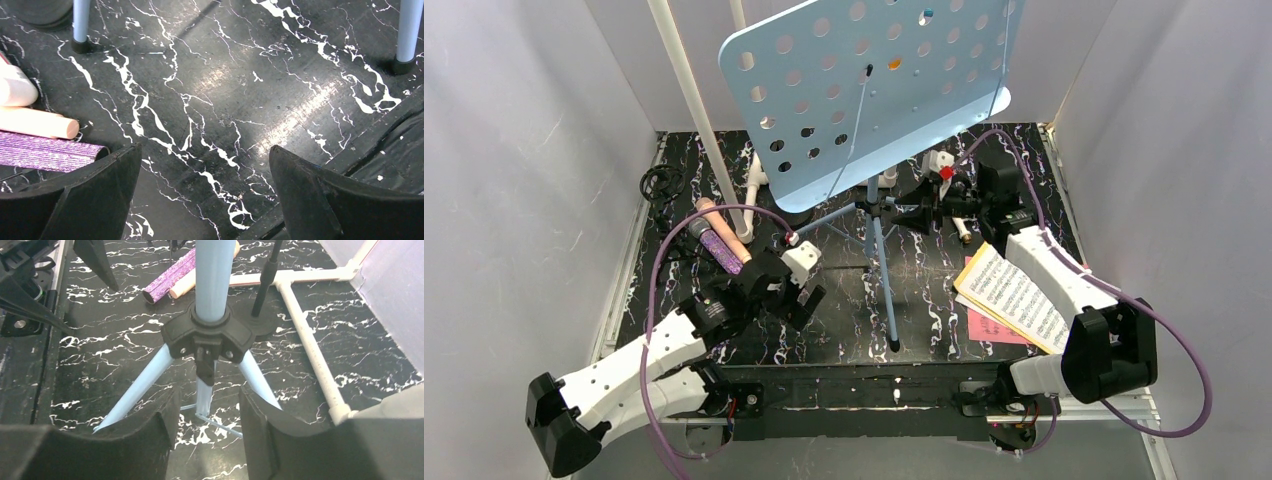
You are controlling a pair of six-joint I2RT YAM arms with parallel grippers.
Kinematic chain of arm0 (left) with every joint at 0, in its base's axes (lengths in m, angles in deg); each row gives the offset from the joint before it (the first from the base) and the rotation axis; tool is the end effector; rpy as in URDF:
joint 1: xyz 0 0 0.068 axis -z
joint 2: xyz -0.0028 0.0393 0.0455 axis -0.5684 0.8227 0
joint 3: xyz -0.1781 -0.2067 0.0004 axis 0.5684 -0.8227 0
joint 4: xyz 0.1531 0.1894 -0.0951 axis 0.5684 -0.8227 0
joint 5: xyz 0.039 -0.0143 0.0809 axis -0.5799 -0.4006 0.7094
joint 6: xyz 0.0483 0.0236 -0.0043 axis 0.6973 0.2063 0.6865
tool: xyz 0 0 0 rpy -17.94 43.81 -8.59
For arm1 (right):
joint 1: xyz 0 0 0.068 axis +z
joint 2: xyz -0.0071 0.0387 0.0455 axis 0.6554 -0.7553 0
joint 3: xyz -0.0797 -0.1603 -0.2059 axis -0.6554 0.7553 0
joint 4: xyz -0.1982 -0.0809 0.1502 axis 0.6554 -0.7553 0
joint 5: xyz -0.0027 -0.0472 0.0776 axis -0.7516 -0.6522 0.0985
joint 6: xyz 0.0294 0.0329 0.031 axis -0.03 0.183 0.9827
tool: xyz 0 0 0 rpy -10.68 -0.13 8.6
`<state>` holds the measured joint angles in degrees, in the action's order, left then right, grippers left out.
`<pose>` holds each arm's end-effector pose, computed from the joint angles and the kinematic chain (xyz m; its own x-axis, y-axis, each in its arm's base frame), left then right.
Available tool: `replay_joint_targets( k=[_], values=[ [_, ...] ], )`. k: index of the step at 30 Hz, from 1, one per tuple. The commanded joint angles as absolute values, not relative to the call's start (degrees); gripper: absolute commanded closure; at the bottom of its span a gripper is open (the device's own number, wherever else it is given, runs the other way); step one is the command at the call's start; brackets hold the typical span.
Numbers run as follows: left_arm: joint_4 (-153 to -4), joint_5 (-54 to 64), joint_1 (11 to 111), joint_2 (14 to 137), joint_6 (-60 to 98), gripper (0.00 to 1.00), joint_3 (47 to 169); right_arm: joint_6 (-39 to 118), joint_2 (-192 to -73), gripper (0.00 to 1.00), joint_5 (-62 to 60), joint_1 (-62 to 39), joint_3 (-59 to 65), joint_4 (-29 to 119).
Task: Pack up the instrument practice props
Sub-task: Unscrew the knob on the music stand.
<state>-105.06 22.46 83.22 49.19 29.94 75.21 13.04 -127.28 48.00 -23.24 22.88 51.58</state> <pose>0.1298 -0.1384 0.2692 -0.3784 0.4144 -0.8277 0.6473 0.7576 0.0834 0.2742 0.1189 0.3173 0.0977 -0.1618 -0.9820 -0.9642 0.2290 -0.1337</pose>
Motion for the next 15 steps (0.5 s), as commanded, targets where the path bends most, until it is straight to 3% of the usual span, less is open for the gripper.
replay_joint_targets(
  k=[1, 9, 15],
  values=[
    [-104.83, 25.49, 82.99, 45.71, 31.84, 0.02, 75.12, 6.54, -128.36, 0.47, 47.95, -21.27, 17.94, 51.11],
    [-105.59, 26.34, 82.99, 46.52, 31.03, 0.02, 75.04, 1.63, -127.84, 0.55, 48.37, -19.48, 19.05, 51.74],
    [-105.34, 26.37, 83.01, 45.51, 30.84, 0.02, 74.32, -8.16, -126.46, 0.71, 46.07, -18.93, 18.6, 45.64]
  ],
)
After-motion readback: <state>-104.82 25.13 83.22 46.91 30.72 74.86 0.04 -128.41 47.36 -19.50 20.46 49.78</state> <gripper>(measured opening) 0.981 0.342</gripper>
